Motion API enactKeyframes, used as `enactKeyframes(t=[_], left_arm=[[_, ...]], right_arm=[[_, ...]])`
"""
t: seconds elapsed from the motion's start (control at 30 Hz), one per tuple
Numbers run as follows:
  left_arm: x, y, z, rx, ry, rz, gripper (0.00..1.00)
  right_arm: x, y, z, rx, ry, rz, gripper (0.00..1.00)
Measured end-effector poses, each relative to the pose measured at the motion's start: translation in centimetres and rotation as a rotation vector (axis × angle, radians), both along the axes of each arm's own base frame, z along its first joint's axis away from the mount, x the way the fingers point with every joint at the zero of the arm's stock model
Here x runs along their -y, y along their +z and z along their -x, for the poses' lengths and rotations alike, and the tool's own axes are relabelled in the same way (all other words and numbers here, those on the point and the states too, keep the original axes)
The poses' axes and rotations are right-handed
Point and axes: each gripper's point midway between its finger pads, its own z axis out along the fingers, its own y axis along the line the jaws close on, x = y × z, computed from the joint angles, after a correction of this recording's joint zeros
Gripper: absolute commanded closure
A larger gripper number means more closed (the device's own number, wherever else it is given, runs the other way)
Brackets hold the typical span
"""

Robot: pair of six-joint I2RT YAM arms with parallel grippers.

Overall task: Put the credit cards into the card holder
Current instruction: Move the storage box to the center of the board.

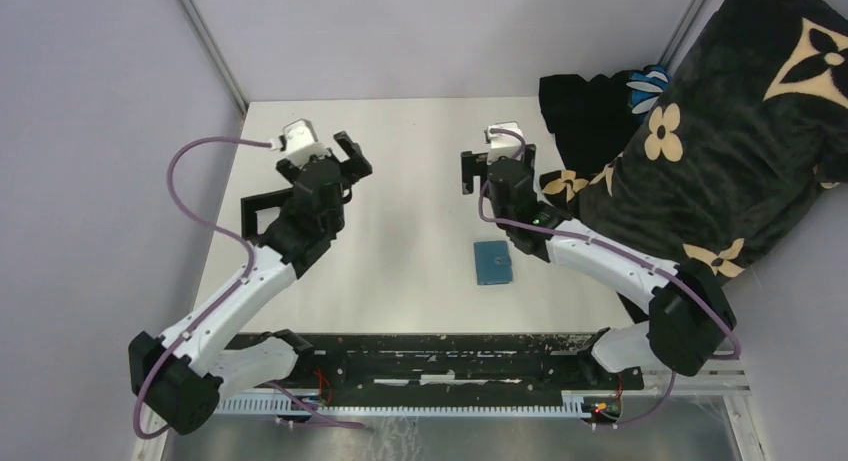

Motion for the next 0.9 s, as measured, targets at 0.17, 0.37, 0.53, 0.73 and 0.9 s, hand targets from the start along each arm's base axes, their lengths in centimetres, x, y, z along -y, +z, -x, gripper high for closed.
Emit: enactKeyframes(t=[0.17, 0.37, 0.53, 0.73, 0.9], left_arm=[[-5.5, -0.3, 3.8, -0.033, 0.254, 0.104, 0.01], [-10.0, -2.9, 7.1, -0.082, 0.520, 0.174, 0.01], [-12.9, -4.3, 9.6, -0.061, 0.689, 0.209, 0.02], [-14.2, -6.0, 10.8, -0.058, 0.797, 0.224, 0.02], [-14.3, -7.6, 10.7, -0.073, 0.849, 0.230, 0.02]], right_arm=[[-4.2, 1.2, -1.9, 0.046, 0.023, 0.014, 0.06], [-9.4, -0.1, -3.4, 0.004, 0.187, -0.002, 0.12], [-15.8, 0.0, -4.0, -0.006, 0.342, -0.001, 0.10], [-20.6, -0.5, -2.4, -0.019, 0.467, 0.025, 0.08], [-20.4, -0.9, -2.5, -0.028, 0.466, 0.037, 0.06]])
